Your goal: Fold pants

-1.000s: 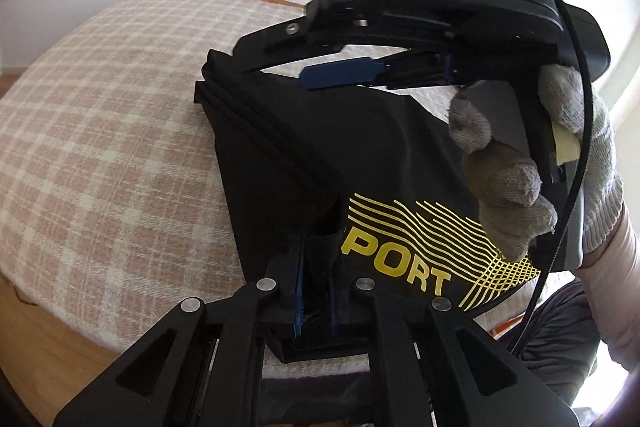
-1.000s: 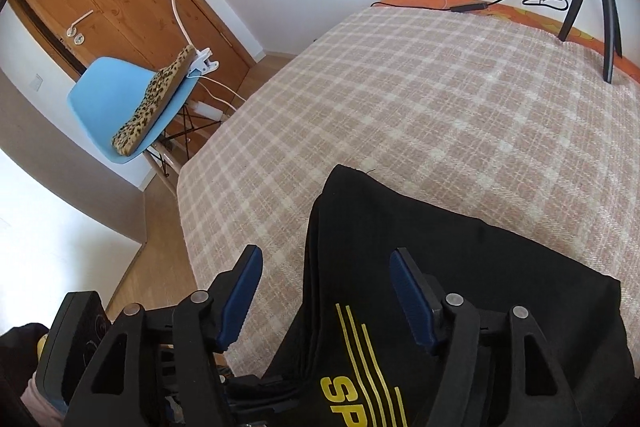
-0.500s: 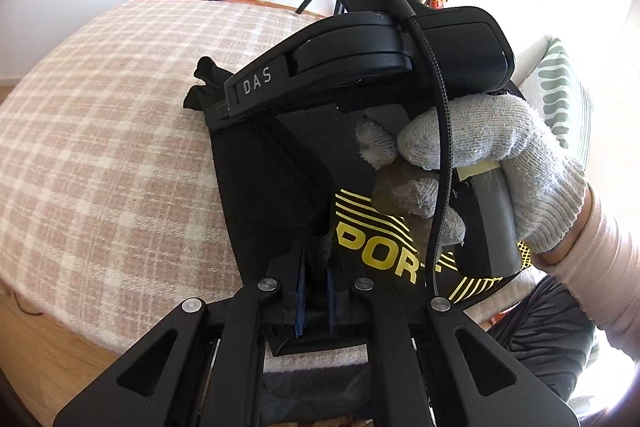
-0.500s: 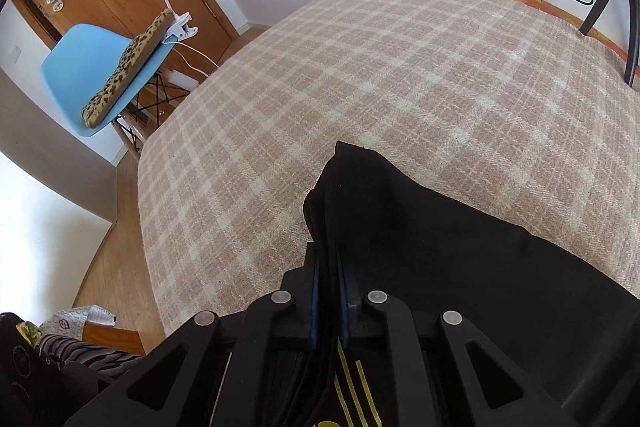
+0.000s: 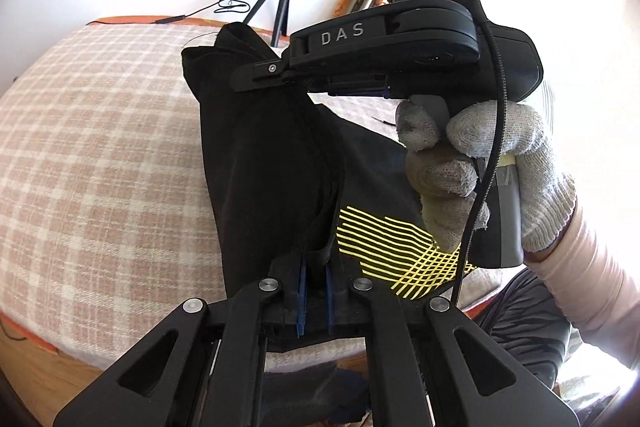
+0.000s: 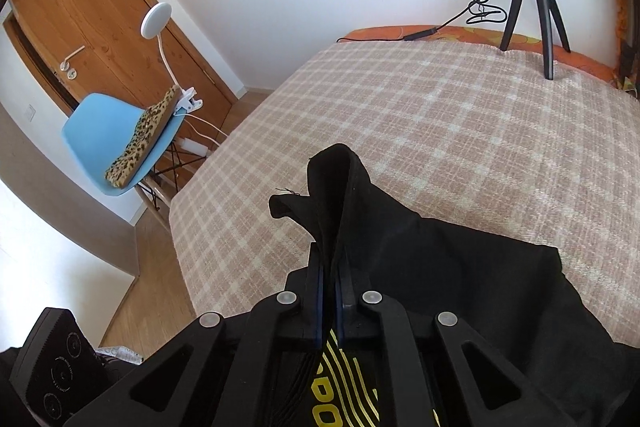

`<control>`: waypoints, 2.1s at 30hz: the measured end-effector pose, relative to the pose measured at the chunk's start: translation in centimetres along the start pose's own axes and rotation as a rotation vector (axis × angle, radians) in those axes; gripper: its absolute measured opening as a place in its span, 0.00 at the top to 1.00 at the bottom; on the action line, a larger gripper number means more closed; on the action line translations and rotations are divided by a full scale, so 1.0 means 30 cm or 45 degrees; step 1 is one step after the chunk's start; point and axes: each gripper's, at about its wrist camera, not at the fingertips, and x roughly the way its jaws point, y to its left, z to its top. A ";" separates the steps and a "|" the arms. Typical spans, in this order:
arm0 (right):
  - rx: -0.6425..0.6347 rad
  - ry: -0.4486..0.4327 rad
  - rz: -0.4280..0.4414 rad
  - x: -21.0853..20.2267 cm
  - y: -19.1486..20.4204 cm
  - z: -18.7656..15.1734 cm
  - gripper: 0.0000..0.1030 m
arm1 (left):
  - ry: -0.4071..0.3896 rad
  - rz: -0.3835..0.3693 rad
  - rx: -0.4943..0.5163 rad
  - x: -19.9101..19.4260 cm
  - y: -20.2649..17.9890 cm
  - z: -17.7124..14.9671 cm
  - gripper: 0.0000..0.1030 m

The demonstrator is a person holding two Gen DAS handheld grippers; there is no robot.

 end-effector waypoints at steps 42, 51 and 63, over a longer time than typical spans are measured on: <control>0.364 -0.084 -0.402 -0.545 -0.684 -0.370 0.98 | 0.345 -0.434 0.397 0.615 -0.698 0.062 0.95; 0.356 -0.074 -0.425 -0.553 -0.719 -0.411 0.99 | 0.410 -0.426 0.333 0.532 -0.622 0.072 0.76; 0.472 -0.136 -0.252 -0.551 -0.793 -0.382 0.69 | 0.279 -0.083 0.281 0.451 -0.353 0.099 0.72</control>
